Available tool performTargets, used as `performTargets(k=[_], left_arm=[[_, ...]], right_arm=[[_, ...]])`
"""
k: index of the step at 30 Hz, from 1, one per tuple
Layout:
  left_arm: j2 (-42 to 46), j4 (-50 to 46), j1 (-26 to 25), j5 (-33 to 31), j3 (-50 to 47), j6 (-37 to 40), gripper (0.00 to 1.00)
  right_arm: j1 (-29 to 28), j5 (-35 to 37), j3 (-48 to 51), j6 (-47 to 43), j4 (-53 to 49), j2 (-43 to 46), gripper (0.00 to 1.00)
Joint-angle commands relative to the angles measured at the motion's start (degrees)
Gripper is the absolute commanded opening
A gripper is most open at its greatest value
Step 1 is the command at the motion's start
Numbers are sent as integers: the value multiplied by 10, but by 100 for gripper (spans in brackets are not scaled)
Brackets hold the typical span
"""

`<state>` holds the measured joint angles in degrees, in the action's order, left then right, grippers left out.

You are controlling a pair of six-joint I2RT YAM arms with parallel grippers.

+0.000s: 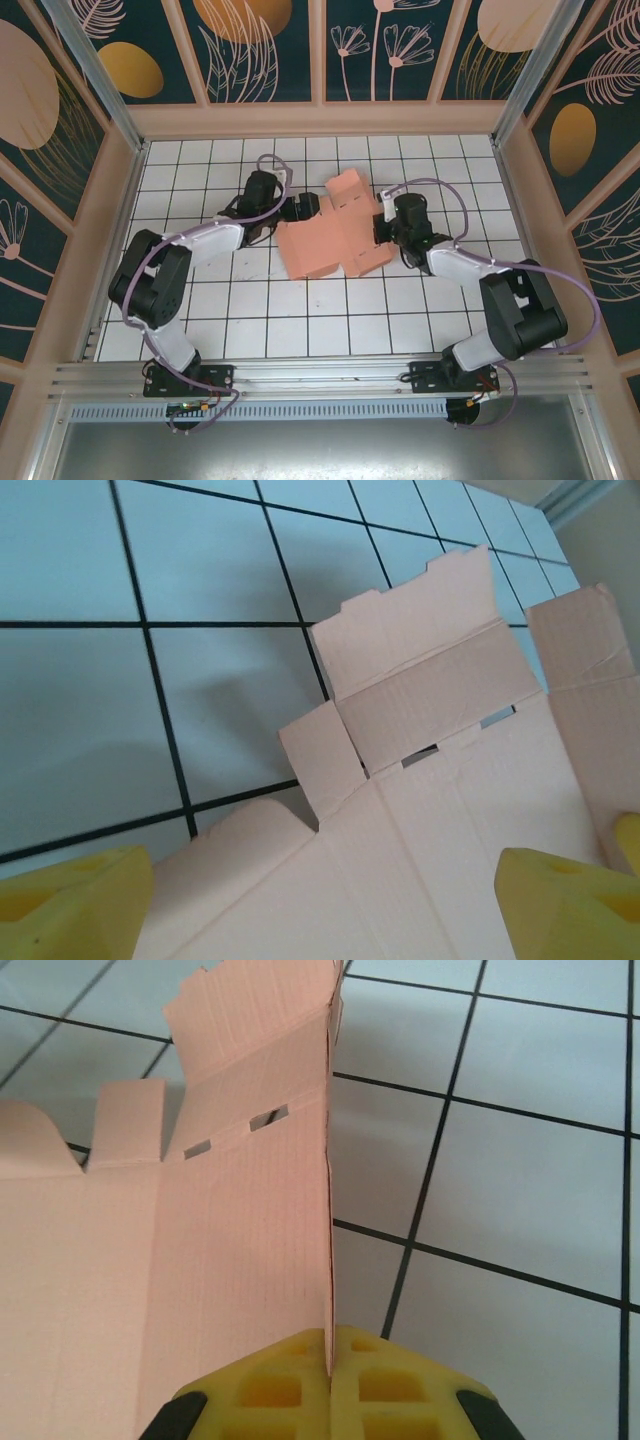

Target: Fold the paper box

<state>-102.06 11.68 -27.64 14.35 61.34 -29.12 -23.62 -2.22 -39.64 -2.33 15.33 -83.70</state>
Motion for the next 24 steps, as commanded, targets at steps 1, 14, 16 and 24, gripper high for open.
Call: performTargets(k=[1,14,16,24], left_arm=[[-32,-59,8,47,61,88,86],[-171,-270,53,231,251,333,78],[-194,-295,53,241,280,346,77],[-239,-325,53,273,338,359,51]], right_arm=[[10,-54,21,12,59,29,0],[31,-125,18,6,68,35,0],[32,-132,17,6,70,32,0],[34,-141,13,5,65,29,0]])
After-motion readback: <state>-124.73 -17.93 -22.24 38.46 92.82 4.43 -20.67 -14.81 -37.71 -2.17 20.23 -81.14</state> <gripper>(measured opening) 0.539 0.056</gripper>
